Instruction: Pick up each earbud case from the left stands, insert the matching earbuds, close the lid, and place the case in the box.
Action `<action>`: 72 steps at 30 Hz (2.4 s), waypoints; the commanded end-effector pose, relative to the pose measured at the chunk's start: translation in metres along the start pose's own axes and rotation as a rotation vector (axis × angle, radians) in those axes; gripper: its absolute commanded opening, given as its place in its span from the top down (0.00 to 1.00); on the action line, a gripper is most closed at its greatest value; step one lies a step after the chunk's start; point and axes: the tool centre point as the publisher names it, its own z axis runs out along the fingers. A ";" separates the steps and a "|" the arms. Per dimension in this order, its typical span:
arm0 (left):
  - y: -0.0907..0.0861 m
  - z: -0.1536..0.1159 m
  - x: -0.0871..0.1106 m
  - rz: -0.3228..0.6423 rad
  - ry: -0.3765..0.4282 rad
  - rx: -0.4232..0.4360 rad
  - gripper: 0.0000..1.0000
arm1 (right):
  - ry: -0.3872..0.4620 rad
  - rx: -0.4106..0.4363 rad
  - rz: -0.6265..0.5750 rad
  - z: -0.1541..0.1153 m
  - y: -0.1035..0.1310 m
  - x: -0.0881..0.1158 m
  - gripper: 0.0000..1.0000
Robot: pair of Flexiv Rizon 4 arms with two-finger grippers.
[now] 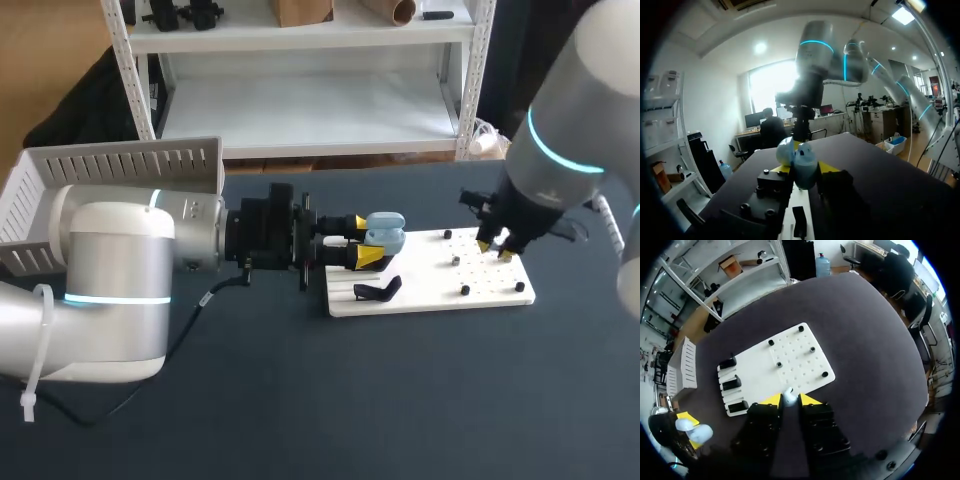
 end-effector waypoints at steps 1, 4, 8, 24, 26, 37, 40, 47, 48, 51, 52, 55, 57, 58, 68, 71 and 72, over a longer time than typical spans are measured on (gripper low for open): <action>0.000 0.000 0.001 0.002 -0.003 -0.001 1.00 | 0.033 0.060 -0.045 -0.041 0.018 0.000 1.00; 0.000 0.000 0.001 0.002 -0.003 -0.001 1.00 | 0.051 0.075 -0.090 -0.054 0.034 0.006 1.00; 0.000 0.000 0.001 0.002 -0.003 -0.001 1.00 | 0.074 0.066 -0.134 -0.066 0.055 0.014 1.00; 0.000 0.000 0.001 0.002 -0.003 -0.001 1.00 | 0.063 0.062 -0.143 -0.072 0.074 0.019 1.00; 0.000 0.000 0.001 0.002 -0.003 -0.001 1.00 | 0.063 0.062 -0.143 -0.072 0.074 0.019 1.00; 0.000 0.000 0.001 0.002 -0.003 -0.001 1.00 | 0.036 0.071 -0.208 -0.094 0.084 0.013 1.00; 0.000 0.000 0.001 0.002 -0.003 -0.001 1.00 | 0.039 0.057 -0.262 -0.111 0.089 0.014 1.00; 0.000 0.000 0.001 0.002 -0.003 -0.001 1.00 | 0.145 0.025 -0.508 -0.123 0.111 0.040 1.00; 0.000 0.000 0.001 0.002 -0.003 -0.001 1.00 | 0.167 0.011 -0.537 -0.122 0.114 0.044 1.00; 0.000 0.000 0.001 0.002 -0.003 -0.001 1.00 | 0.193 0.004 -0.600 -0.116 0.121 0.053 1.00; 0.000 0.000 0.001 0.002 -0.003 -0.001 1.00 | 0.197 0.004 -0.612 -0.114 0.123 0.056 1.00; 0.000 0.000 0.001 0.002 -0.003 -0.001 1.00 | 0.206 -0.009 -0.639 -0.111 0.127 0.062 1.00; 0.000 0.000 0.001 0.002 -0.003 -0.001 1.00 | 0.209 -0.018 -0.642 -0.110 0.127 0.064 1.00; 0.000 0.000 0.001 0.002 -0.003 -0.001 1.00 | 0.209 -0.024 -0.643 -0.110 0.127 0.065 1.00; 0.000 0.000 0.001 0.002 -0.003 -0.001 1.00 | 0.196 -0.057 -0.623 -0.110 0.124 0.066 1.00; 0.000 0.000 0.001 0.002 -0.003 -0.001 1.00 | 0.175 -0.065 -0.617 -0.107 0.124 0.069 1.00; 0.000 0.000 0.001 0.002 -0.003 -0.001 1.00 | 0.155 -0.066 -0.614 -0.105 0.125 0.071 1.00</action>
